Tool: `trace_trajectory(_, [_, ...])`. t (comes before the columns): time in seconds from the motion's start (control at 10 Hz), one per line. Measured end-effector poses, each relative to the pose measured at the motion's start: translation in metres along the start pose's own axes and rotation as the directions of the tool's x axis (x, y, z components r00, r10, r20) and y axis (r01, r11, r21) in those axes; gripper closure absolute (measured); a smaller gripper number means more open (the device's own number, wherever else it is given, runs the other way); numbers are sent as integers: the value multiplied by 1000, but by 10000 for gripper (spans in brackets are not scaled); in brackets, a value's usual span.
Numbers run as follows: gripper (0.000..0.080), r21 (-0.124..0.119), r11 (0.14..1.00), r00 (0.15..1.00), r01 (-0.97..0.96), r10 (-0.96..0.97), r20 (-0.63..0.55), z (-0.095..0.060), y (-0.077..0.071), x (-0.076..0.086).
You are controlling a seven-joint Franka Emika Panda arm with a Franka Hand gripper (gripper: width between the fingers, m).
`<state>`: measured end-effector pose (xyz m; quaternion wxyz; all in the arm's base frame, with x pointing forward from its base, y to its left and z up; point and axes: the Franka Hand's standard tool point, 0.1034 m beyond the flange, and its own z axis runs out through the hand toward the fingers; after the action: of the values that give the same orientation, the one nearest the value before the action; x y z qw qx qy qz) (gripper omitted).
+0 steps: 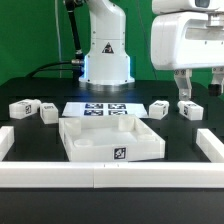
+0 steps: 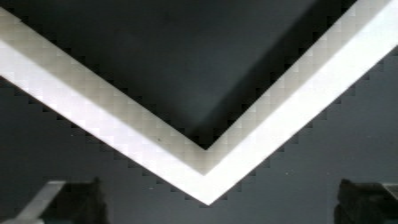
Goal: Assemble square table
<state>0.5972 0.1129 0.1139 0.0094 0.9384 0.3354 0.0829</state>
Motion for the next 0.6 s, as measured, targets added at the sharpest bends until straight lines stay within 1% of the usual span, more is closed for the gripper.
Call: trace_trajectory(0.6, [149,0,1000,1000,1,-1,0,0,0,0])
